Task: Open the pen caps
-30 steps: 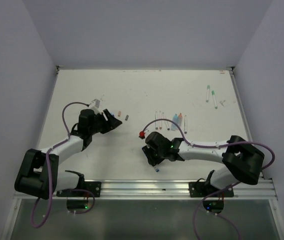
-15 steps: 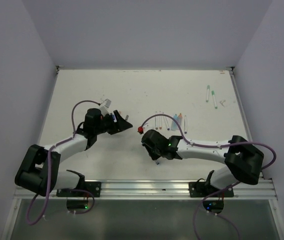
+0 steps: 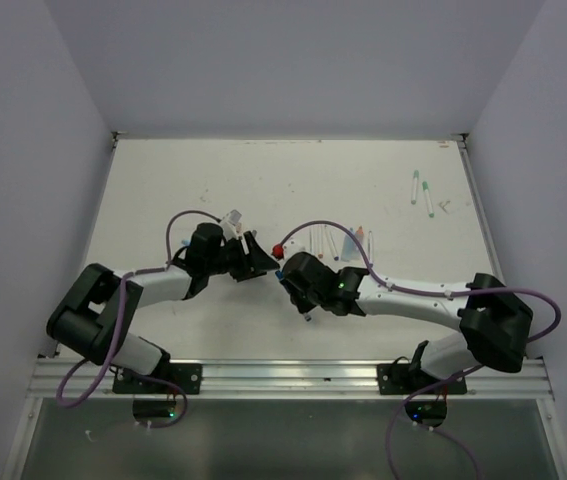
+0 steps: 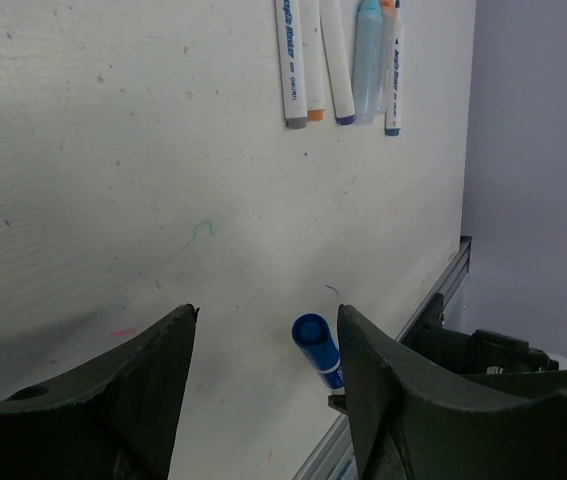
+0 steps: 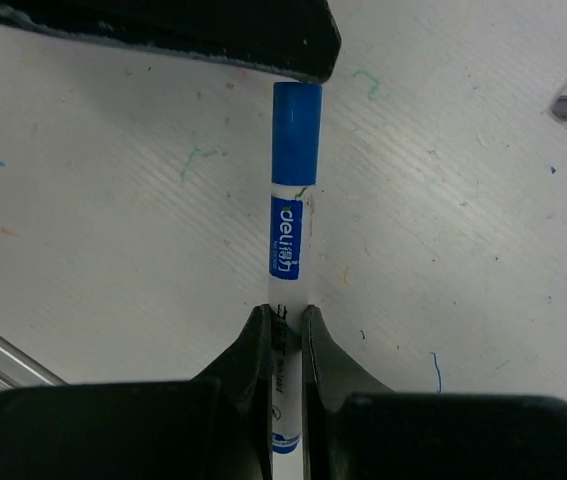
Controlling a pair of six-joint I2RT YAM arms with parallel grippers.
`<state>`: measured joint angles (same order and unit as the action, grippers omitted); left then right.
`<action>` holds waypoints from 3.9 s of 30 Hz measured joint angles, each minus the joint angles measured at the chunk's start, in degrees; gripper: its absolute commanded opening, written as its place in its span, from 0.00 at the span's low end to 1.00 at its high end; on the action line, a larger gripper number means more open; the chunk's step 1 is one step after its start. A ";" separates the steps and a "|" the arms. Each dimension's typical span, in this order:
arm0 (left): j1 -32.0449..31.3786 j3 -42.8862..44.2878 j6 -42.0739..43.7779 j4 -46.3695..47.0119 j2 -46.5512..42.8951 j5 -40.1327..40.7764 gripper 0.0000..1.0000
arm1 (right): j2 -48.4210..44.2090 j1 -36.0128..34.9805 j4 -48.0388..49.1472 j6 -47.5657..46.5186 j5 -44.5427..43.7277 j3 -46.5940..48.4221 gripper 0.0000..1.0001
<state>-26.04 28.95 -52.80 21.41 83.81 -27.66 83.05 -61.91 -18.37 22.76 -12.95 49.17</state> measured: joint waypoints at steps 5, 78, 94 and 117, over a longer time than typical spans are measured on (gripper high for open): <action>-2.95 0.46 -2.95 3.34 3.04 -0.76 0.61 | -0.20 0.00 0.26 -0.52 -0.07 0.42 0.00; 0.42 21.53 0.13 -13.77 6.56 -0.31 0.00 | 3.78 21.22 26.97 -2.10 31.98 -1.31 0.00; 3.65 21.11 -9.75 -13.42 9.75 -5.44 0.00 | 4.17 8.57 13.31 -5.60 0.02 6.54 0.00; 11.13 31.41 7.54 -28.50 7.61 13.07 0.00 | -2.25 25.90 2.93 -5.64 3.85 0.07 0.00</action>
<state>-14.92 60.36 -45.25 -7.09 91.42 -14.59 80.79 -36.01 -15.44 17.12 -9.10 49.23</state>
